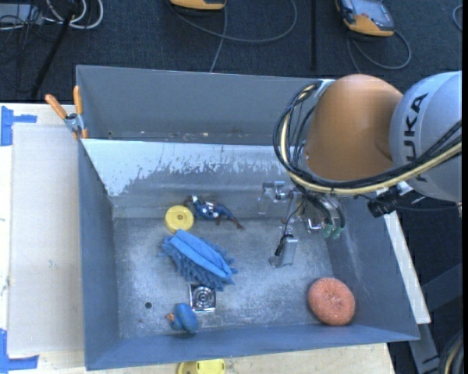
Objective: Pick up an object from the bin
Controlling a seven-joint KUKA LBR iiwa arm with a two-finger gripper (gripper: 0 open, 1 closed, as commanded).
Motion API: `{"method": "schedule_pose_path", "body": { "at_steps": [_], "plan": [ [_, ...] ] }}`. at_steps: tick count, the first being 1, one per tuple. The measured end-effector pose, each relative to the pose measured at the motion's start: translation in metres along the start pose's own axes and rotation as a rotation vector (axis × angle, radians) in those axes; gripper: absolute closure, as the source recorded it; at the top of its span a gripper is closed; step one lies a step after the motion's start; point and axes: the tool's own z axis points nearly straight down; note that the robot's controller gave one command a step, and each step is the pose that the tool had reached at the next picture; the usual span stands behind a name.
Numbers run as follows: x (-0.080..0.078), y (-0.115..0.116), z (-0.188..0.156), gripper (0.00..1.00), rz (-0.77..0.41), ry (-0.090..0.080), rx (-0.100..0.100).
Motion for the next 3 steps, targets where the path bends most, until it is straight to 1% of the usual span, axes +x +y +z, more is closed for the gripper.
{"method": "schedule_pose_path", "body": {
  "at_steps": [1,2,3],
  "plan": [
    [-0.003,-0.018,0.045,0.00,-0.046,-0.013,0.000],
    [0.001,0.031,0.100,0.00,-0.041,-0.007,0.001],
    [-0.006,0.064,0.137,0.00,-0.062,-0.006,-0.002]
  ]
}}
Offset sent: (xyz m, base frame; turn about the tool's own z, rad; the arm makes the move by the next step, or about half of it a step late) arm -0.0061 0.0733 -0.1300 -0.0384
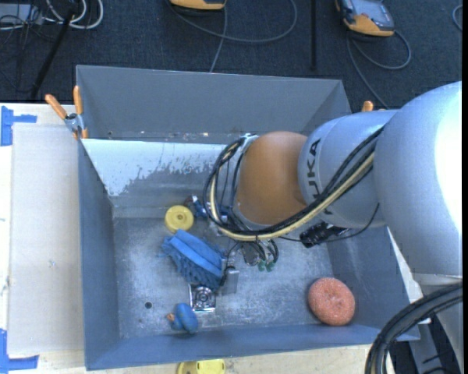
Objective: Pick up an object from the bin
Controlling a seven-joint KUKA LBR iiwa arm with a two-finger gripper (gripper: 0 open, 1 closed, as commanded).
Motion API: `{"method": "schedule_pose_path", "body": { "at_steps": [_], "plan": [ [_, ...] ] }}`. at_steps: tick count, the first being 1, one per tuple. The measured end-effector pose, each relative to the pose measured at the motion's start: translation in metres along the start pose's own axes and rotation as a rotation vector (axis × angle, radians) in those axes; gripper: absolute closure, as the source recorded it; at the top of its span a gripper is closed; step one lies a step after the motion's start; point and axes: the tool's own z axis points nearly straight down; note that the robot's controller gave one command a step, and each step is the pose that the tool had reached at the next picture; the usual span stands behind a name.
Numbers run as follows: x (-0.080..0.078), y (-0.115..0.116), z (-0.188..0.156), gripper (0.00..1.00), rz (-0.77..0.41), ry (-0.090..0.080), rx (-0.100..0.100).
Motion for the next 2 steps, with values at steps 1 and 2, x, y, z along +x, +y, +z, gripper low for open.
{"method": "schedule_pose_path", "body": {
  "at_steps": [1,2],
  "plan": [
    [0.0051,0.0200,0.0026,1.00,-0.116,0.001,0.002],
    [0.0051,0.0199,0.0026,1.00,-0.116,0.001,0.002]
  ]
}}
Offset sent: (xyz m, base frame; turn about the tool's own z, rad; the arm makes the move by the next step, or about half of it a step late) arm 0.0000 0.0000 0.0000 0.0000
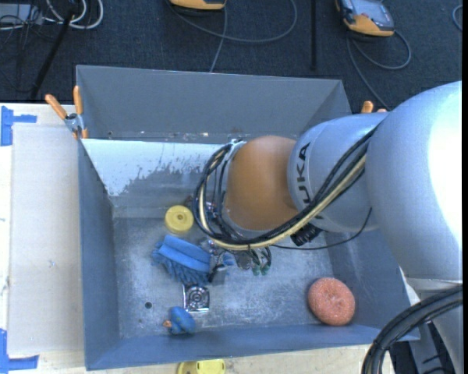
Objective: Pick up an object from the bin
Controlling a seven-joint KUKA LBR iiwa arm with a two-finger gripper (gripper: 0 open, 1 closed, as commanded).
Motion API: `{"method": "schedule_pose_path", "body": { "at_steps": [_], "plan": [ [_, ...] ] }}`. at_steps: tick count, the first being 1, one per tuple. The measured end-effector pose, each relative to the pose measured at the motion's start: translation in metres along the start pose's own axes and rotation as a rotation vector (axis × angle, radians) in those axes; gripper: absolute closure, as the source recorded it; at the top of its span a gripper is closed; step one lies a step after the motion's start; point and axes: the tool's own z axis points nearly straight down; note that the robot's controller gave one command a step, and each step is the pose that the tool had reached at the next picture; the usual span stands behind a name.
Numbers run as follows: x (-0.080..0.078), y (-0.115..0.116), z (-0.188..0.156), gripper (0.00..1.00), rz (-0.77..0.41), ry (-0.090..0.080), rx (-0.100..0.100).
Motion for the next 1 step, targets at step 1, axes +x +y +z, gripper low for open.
{"method": "schedule_pose_path", "body": {
  "at_steps": [1],
  "plan": [
    [-0.0179,-0.0129,-0.1095,1.00,-0.020,-0.002,0.000]
  ]
}}
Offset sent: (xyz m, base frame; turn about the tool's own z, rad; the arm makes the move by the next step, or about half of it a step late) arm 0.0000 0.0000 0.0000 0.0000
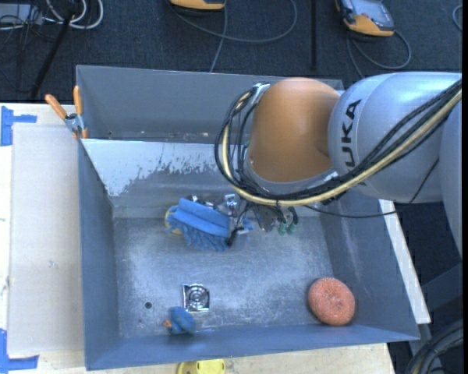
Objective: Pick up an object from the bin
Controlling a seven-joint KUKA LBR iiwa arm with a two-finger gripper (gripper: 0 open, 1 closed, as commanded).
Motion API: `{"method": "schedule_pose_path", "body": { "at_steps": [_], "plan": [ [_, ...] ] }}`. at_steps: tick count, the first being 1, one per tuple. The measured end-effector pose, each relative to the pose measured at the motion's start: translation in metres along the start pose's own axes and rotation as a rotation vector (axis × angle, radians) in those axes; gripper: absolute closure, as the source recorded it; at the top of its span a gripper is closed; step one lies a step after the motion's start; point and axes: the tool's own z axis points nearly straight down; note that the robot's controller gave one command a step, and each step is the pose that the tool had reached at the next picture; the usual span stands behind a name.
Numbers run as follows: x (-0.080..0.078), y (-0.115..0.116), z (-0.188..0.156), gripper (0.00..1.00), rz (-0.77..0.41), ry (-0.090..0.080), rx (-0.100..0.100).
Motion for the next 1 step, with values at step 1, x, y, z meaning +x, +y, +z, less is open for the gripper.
{"method": "schedule_pose_path", "body": {
  "at_steps": [1],
  "plan": [
    [0.0000,0.0000,0.0000,1.00,0.000,0.000,0.000]
  ]
}}
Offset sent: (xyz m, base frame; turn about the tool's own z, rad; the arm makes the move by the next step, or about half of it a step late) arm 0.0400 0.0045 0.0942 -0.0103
